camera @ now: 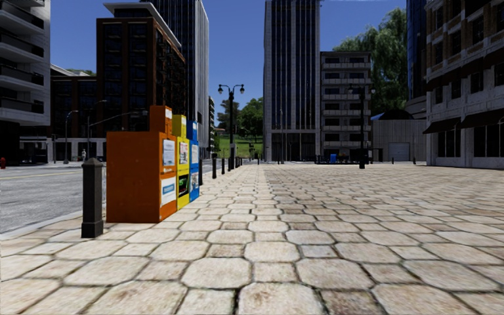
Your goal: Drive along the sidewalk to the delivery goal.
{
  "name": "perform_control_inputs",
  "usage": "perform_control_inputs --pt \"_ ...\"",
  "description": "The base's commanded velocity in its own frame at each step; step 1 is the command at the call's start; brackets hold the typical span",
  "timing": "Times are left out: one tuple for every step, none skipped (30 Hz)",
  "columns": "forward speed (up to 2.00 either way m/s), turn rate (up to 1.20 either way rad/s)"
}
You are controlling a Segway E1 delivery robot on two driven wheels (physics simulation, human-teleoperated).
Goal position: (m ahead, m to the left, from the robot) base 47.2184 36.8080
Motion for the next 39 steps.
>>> perform_control_inputs --pt "2.00 0.00" --pt "2.00 0.00" --pt "2.00 0.00" --pt "2.00 0.00" --pt "2.00 0.00" --pt "2.00 0.00" --pt "2.00 0.00" --pt "2.00 0.00" --pt "2.00 0.00" --pt "2.00 0.00" --pt "2.00 0.00" --pt "2.00 0.00" --pt "2.00 0.00" --pt "2.00 0.00" --pt "2.00 0.00" --pt "2.00 0.00" --pt "2.00 0.00" --pt "2.00 0.00" --pt "2.00 0.00" --pt "2.00 0.00" --pt "2.00 0.00" --pt "2.00 0.00" --pt "2.00 0.00" --pt "2.00 0.00" --pt "2.00 0.00" --pt "2.00 0.00" --pt "2.00 0.00" --pt "2.00 0.00" --pt "2.00 0.00" --pt "2.00 0.00" --pt "2.00 0.00" --pt "2.00 0.00" --pt "2.00 -0.12" --pt "2.00 -0.21" --pt "2.00 -0.21" --pt "2.00 -0.24" --pt "2.00 -0.24" --pt "2.00 -0.20" --pt "2.00 -0.20"
